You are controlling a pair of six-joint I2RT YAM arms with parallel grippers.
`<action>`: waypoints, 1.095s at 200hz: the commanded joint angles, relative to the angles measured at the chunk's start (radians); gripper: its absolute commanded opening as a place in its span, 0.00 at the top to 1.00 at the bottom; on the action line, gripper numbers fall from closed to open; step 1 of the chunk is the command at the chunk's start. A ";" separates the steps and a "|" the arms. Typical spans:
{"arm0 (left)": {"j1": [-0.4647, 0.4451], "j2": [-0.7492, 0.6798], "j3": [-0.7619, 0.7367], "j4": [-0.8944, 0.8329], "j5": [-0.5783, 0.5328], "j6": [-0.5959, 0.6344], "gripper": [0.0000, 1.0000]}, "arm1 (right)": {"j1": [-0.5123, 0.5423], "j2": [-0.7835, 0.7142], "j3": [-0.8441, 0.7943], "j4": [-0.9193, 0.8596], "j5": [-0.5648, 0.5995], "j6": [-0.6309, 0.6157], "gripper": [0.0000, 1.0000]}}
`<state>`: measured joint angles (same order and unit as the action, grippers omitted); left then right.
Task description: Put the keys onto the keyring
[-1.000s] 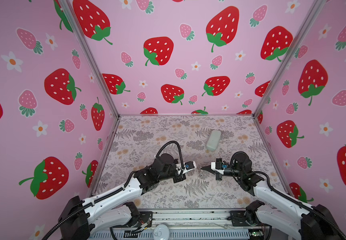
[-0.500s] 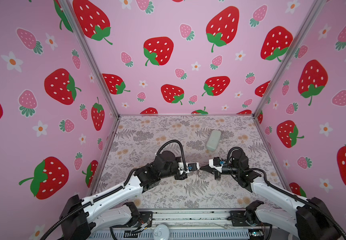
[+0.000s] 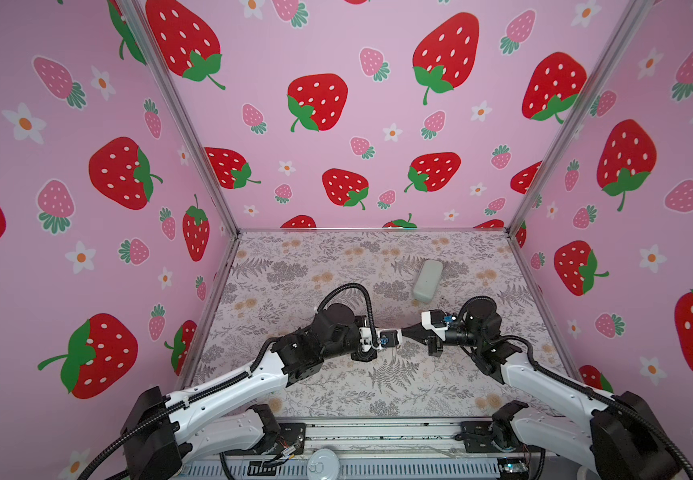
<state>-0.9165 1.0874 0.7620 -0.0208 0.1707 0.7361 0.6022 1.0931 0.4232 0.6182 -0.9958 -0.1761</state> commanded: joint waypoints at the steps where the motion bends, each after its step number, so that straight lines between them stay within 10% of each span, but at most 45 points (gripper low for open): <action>1: -0.005 -0.006 0.045 0.014 -0.011 0.023 1.00 | 0.005 0.006 0.000 0.046 -0.029 0.027 1.00; 219: -0.022 -0.013 0.066 0.015 -0.019 0.055 1.00 | 0.005 0.047 0.022 0.046 -0.023 0.093 1.00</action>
<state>-0.9344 1.0874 0.7792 -0.0189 0.1463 0.7643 0.6022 1.1378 0.4232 0.6426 -1.0065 -0.0994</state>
